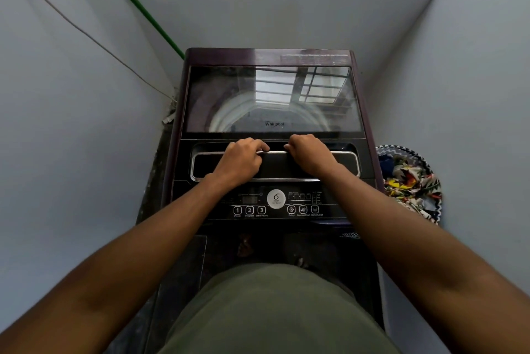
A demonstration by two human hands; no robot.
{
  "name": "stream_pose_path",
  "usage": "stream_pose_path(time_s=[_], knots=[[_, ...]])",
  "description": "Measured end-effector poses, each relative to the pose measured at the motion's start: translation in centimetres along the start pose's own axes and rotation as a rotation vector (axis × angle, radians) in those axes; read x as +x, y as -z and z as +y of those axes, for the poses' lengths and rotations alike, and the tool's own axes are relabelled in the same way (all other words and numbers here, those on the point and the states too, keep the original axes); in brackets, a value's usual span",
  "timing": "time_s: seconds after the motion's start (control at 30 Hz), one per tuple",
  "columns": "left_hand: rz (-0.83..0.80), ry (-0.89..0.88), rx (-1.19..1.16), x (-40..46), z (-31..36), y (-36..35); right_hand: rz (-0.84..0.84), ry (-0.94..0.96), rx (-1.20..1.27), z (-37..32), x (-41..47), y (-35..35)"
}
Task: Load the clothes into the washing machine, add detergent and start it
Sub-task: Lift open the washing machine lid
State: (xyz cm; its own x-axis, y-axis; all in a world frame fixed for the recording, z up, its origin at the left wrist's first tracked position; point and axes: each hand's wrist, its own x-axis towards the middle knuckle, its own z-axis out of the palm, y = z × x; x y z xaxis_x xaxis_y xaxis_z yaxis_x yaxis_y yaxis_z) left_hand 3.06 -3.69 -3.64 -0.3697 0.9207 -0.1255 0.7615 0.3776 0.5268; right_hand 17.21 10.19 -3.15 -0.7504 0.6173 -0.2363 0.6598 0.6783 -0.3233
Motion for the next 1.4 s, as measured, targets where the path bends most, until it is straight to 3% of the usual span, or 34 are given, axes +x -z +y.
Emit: stream_pose_path(time_s=[0.27, 0.47, 0.73, 0.9, 1.0, 1.2, 1.4], knots=[[-0.044, 0.065, -0.026, -0.4, 1.1, 1.1, -0.149, 0.061, 0.172, 1.1, -0.8, 0.6], [-0.019, 0.113, -0.125, 0.1, 3.1, 4.4, -0.238, 0.081, 0.139, -0.9, -2.6, 5.2], [0.045, 0.066, -0.074, 2.3, 5.8, 10.2, -0.261, 0.179, 0.162, -2.7, -2.0, 12.7], [0.016, 0.062, 0.022, 4.7, 8.0, 14.5, 0.006, 0.348, -0.06, -4.3, -1.3, 16.7], [0.009, 0.032, 0.042, 5.8, 8.8, 16.9, 0.118, 0.424, -0.057, -4.8, -0.6, 18.3], [0.388, -0.416, 0.016, 5.7, 10.4, 19.0, 0.293, 0.495, 0.066, -4.7, 1.6, 21.8], [0.648, -0.503, -0.002, 8.1, 10.2, 20.0, 0.555, 0.486, -0.015, -5.9, 4.6, 24.8]])
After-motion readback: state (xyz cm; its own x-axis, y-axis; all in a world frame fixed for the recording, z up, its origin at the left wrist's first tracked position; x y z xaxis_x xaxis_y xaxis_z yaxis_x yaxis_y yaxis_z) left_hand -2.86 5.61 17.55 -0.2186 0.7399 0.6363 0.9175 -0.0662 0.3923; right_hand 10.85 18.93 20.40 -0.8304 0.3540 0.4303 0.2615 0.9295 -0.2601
